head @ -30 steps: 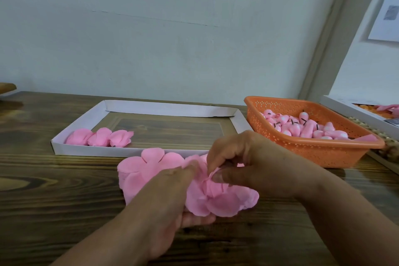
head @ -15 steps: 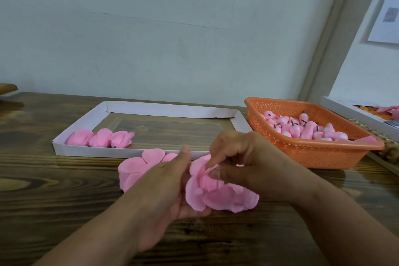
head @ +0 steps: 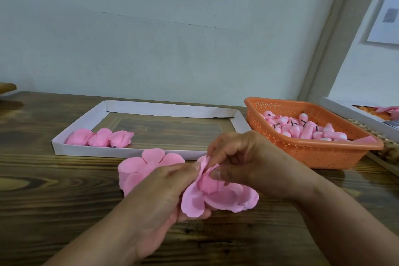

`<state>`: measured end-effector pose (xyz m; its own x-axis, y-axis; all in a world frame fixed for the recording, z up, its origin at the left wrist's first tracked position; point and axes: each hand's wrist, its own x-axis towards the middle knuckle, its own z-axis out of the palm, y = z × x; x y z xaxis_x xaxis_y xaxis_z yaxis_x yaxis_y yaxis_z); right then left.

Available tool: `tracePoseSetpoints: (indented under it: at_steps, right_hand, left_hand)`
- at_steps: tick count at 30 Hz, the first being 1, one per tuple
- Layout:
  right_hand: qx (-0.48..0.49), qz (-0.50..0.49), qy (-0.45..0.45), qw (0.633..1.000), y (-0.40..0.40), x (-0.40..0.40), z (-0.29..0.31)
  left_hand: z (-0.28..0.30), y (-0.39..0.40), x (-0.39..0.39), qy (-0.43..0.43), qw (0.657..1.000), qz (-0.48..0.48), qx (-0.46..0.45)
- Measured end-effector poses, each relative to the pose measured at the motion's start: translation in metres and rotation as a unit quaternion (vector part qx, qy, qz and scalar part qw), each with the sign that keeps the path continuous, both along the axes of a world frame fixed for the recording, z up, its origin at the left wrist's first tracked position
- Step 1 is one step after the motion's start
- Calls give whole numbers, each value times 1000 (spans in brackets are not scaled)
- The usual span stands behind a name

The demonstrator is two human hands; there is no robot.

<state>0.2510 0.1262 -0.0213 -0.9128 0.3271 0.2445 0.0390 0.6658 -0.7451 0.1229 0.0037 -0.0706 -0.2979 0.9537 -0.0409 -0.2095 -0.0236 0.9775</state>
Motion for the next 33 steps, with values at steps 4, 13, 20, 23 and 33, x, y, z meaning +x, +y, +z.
tracePoseSetpoints:
  at_steps: [4, 13, 20, 23, 33]
  right_hand:
    - [-16, -8, -4, 1000, 3, -1, -1]
    - [24, -13, -19, 999, -1, -6, -9]
    - [1, -33, -1, 999, 1, -3, -5]
    - [-26, -23, -14, 999, 3, -2, -1]
    - [-50, -52, -23, 997, 0, -6, -10]
  left_hand:
    - [0, -1, 2, 31, 999, -26, -3]
    - [-2, -1, 13, 42, 998, 41, -19]
    - [-1, 3, -1, -35, 999, 33, -21]
    - [-2, 4, -6, -28, 999, -26, -23]
    - [-10, 3, -4, -44, 998, -18, -46]
